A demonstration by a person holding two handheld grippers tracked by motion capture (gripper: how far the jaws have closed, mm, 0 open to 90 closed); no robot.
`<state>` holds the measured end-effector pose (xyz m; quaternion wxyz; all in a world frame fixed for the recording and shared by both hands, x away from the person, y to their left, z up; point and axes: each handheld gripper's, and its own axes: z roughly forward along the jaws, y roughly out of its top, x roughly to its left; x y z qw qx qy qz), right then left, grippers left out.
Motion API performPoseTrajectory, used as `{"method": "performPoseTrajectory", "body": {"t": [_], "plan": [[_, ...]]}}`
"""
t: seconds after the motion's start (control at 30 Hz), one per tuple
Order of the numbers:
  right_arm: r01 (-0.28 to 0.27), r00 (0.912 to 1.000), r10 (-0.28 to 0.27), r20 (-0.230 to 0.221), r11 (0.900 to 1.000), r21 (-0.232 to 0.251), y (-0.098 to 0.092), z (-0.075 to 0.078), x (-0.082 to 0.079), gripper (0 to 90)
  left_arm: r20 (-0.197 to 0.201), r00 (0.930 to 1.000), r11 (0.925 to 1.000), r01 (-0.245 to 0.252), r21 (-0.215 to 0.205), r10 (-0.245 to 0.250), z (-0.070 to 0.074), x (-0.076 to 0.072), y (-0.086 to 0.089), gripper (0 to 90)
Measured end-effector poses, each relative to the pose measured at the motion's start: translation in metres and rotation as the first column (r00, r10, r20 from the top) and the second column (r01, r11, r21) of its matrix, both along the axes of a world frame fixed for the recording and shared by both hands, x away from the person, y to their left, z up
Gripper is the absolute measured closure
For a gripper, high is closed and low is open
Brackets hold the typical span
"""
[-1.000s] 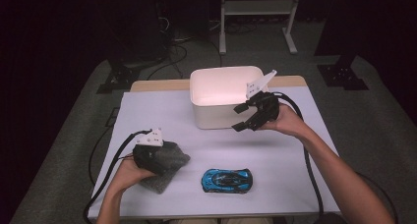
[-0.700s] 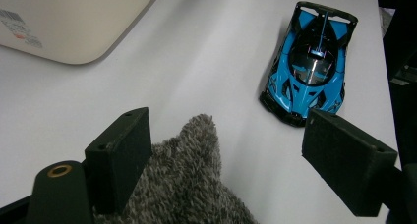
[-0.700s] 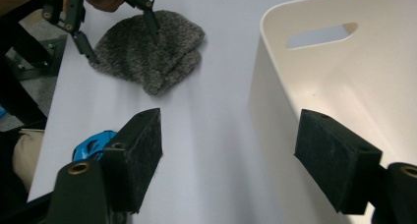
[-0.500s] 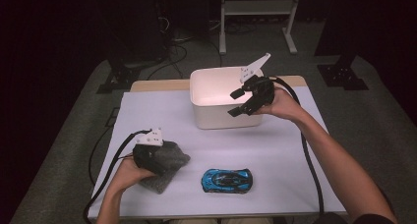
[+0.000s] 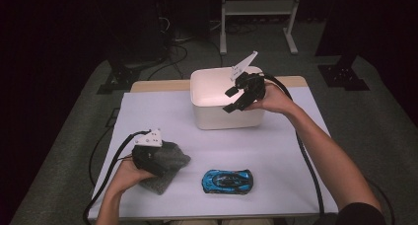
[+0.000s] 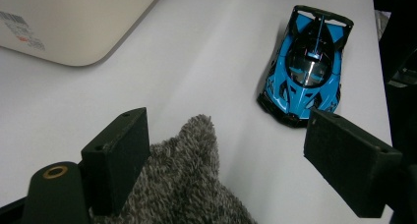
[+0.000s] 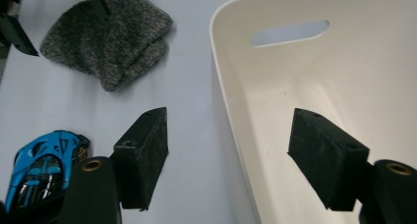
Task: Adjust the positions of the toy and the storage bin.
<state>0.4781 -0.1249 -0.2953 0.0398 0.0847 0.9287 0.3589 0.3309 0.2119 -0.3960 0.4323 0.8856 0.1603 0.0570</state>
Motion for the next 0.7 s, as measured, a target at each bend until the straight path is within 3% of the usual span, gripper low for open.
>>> {"method": "performPoseTrajectory", "body": {"t": [0.27,0.7], "plan": [[0.008,0.9999,-0.008,0.007,0.999,-0.044,0.003,-0.013,0.008,39.8,-0.004,1.0000,1.0000,-0.006,-0.004,0.006,-0.001,-0.001,0.002,16.7],[-0.031,0.9995,0.031,0.000,0.994,-0.107,0.008,-0.025,0.012,74.0,-0.010,0.9999,0.9999,-0.010,-0.005,0.010,-0.001,-0.001,0.005,16.6]]}}
